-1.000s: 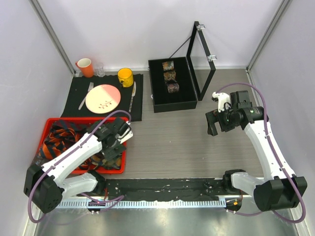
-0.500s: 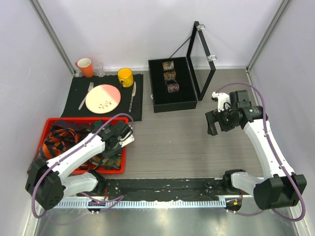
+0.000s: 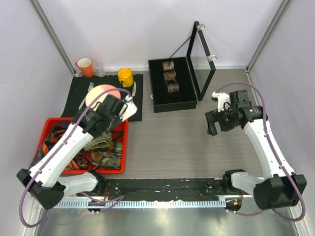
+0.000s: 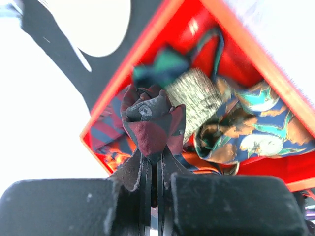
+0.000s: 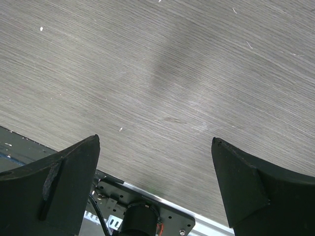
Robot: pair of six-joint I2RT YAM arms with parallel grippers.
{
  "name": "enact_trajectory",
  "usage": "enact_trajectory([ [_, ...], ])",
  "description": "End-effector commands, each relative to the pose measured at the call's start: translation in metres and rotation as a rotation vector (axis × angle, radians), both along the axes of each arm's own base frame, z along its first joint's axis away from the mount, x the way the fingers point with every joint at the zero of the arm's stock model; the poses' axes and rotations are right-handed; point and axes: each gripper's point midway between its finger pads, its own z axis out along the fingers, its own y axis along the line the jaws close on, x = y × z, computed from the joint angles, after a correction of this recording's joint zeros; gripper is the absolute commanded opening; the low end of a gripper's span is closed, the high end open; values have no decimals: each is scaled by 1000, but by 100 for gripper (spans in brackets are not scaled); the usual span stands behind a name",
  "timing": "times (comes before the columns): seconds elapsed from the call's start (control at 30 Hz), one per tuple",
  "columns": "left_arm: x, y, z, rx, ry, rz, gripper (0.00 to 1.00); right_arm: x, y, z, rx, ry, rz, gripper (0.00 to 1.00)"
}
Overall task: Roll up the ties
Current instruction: Pick up the tie from the bin.
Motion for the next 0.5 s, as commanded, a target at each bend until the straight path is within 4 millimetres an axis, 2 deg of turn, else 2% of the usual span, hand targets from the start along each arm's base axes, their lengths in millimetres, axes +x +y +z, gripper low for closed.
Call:
enact_trajectory([
  [0.0,11,-27,59,-126,-48,-65,0,9,7,17,37,-44,1,100],
  [0.07,12,-37,76,-171,-37,-89,0,11,8,23,45,-57,2,99],
  [0.1,18,-47,98,-222,-69,-103,0,11,10,24,51,-59,4,99],
  [0.17,17,-65,113,-298,-57,-156,0,13,11,29,62,-65,-2,100],
  [0.2,23,-76,132,-343,-86,-171,0,13,12,29,70,-62,-3,99],
  [0.27,21,-94,147,-414,-82,-228,0,17,11,34,83,-70,-16,99],
  [0.3,23,-103,167,-461,-120,-253,0,18,11,35,89,-71,-19,99],
  [0.37,22,-129,176,-516,-107,-313,0,20,13,40,107,-77,-22,100],
  [0.4,21,-136,190,-547,-142,-335,0,21,13,42,114,-80,-24,100],
  [0.47,15,-168,201,-611,-148,-415,0,22,15,46,129,-85,-19,100],
])
